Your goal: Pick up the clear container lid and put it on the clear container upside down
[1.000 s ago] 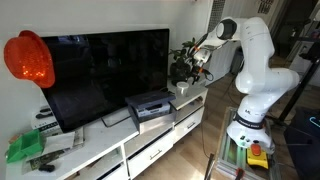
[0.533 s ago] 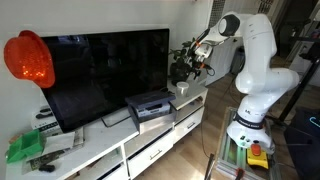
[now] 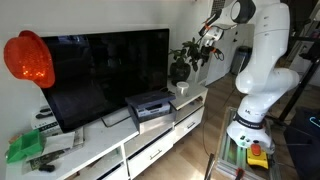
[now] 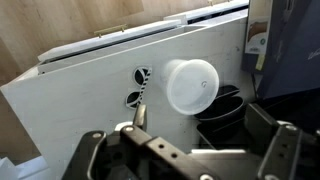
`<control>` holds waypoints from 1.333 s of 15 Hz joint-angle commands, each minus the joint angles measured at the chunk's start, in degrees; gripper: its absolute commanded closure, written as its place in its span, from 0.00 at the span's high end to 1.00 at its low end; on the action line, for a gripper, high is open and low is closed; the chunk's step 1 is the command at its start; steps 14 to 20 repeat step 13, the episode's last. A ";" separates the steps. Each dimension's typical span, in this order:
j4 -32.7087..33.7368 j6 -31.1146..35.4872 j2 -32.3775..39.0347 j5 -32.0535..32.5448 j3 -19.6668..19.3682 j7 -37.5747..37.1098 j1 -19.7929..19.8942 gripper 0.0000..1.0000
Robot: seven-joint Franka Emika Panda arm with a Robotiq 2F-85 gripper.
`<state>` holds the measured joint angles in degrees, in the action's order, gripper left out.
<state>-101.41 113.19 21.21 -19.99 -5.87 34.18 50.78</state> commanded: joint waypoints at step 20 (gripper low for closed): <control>-4.88 -4.31 -8.98 0.72 -6.20 3.40 -4.84 1.00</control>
